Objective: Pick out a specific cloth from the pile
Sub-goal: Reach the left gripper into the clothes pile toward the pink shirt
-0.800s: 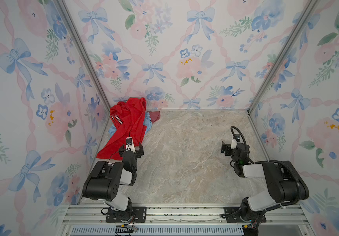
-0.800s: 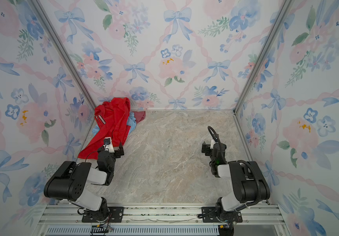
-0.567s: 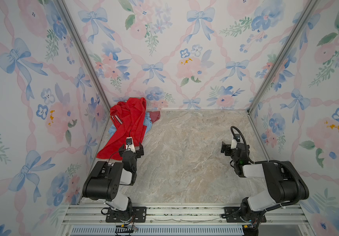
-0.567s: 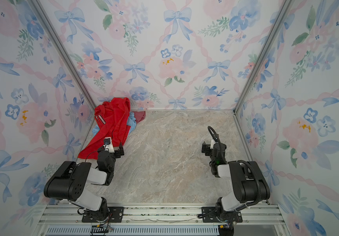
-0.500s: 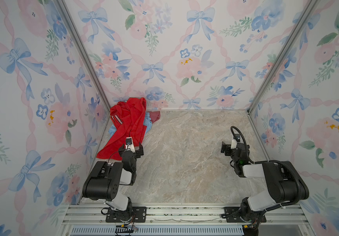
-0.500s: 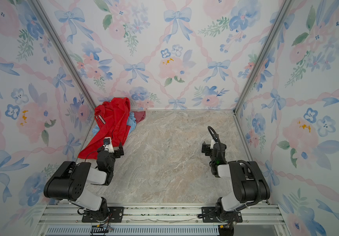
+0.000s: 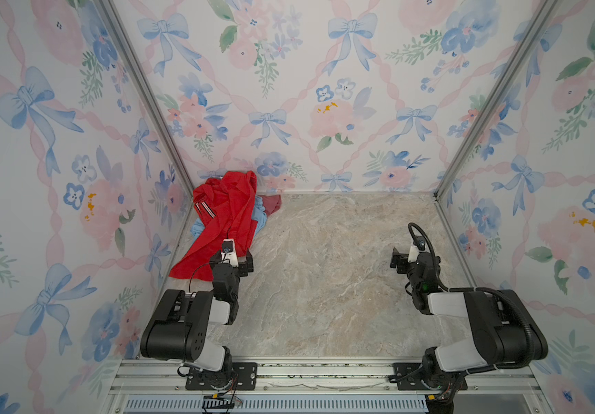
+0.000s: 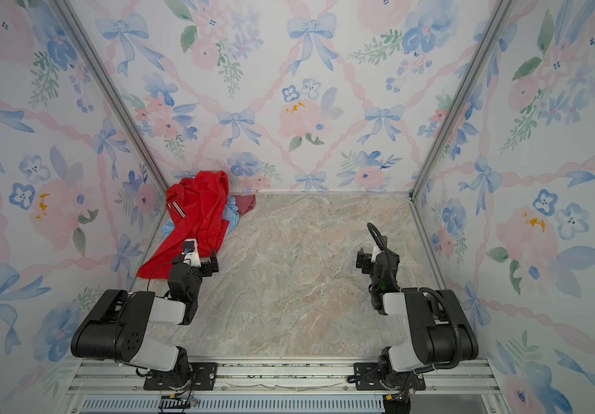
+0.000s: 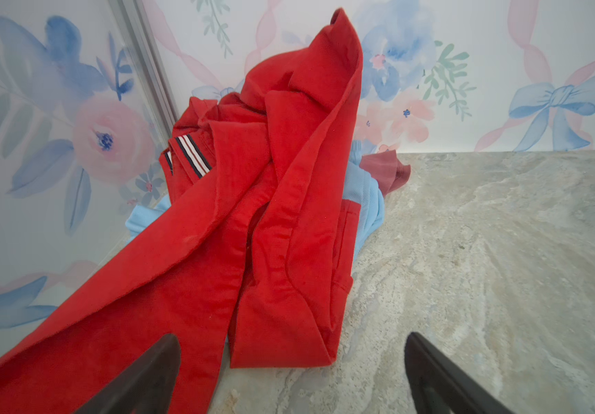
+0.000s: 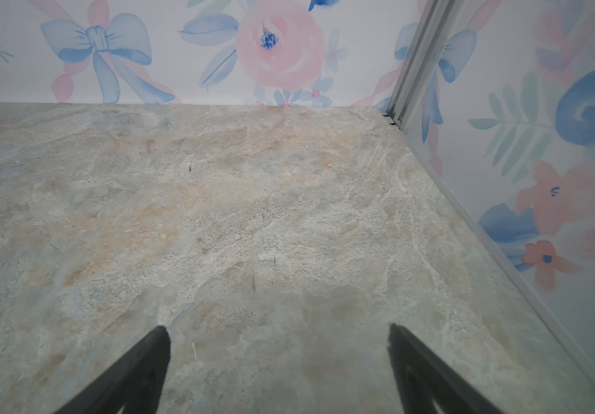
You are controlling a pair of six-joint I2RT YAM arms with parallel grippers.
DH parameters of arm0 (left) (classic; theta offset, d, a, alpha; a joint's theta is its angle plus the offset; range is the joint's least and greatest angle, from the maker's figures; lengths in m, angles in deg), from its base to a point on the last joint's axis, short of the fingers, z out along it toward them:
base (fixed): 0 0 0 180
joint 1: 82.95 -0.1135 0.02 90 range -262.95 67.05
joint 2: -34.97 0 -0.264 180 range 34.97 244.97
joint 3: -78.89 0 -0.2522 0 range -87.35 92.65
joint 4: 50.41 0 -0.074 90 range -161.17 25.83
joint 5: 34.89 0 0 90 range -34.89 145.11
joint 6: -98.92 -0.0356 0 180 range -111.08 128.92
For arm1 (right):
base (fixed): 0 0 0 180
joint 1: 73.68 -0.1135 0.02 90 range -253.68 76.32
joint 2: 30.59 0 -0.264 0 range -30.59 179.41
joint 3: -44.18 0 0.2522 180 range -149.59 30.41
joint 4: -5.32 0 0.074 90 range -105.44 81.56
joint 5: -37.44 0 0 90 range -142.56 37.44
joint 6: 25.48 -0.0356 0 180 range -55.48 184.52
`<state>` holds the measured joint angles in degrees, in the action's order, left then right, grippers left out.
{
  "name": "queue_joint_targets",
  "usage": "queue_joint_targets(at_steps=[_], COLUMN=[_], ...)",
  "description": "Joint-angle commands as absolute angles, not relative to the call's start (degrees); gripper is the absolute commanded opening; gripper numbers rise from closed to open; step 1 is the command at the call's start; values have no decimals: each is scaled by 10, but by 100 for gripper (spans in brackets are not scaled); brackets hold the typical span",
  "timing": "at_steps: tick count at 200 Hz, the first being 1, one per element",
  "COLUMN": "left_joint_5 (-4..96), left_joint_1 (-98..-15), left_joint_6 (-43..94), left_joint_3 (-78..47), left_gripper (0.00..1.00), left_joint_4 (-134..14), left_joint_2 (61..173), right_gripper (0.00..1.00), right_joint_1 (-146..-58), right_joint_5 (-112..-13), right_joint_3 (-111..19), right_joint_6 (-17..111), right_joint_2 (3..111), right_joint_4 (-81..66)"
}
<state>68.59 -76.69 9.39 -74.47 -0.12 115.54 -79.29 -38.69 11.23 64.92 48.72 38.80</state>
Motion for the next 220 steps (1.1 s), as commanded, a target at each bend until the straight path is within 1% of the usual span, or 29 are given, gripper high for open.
queue_joint_targets(at_steps=[1,15,22,36,47,62,78,90,95,103,123,140,156,180,200,220], left_joint_5=[769,788,790,791,756,725,725,768,790,813,862,856,816,786,761,760], left_joint_1=[-716,-677,-661,-622,-602,-579,-566,-553,-549,-545,-549,-565,-581,-605,-624,-635], left_joint_6=[61,56,47,27,7,-19,-38,-45,-49,-61,-85,-92,-92,-82,-66,-72], left_joint_3=[-716,-671,-645,-591,-536,-425,-284,-178,-139,-90,10,97,167,255,289,315], left_gripper=[96,94,93,91,87,87,84,75,73,70,68,65,64,62,58,54], left_joint_4=[-91,-176,-216,-281,-341,-443,-580,-666,-697,-728,-765,-800,-827,-867,-874,-872], left_joint_2=[1055,1009,996,989,1010,1081,1203,1298,1333,1383,1484,1550,1599,1673,1714,1748], right_gripper=[97,97,97,97,97,97,97,97,97,97,97,97,97,97,97,97], right_joint_1=[-836,-843,-848,-871,-898,-947,-1012,-1064,-1087,-1123,-1211,-1261,-1282,-1284,-1284,-1284], right_joint_5=[-326,-364,-393,-415,-435,-459,-472,-472,-469,-457,-402,-353,-344,-345,-342,-342], right_joint_3=[76,20,-7,-51,-81,-109,-128,-132,-132,-128,-126,-121,-115,-126,-131,-136], right_joint_6=[648,608,595,570,542,505,464,436,426,414,393,385,388,397,416,428], right_joint_2=[343,273,252,229,223,232,251,261,263,263,263,257,249,242,236,233], right_joint_4=[250,104,45,-48,-104,-148,-159,-148,-141,-127,-117,-119,-116,-139,-148,-155])
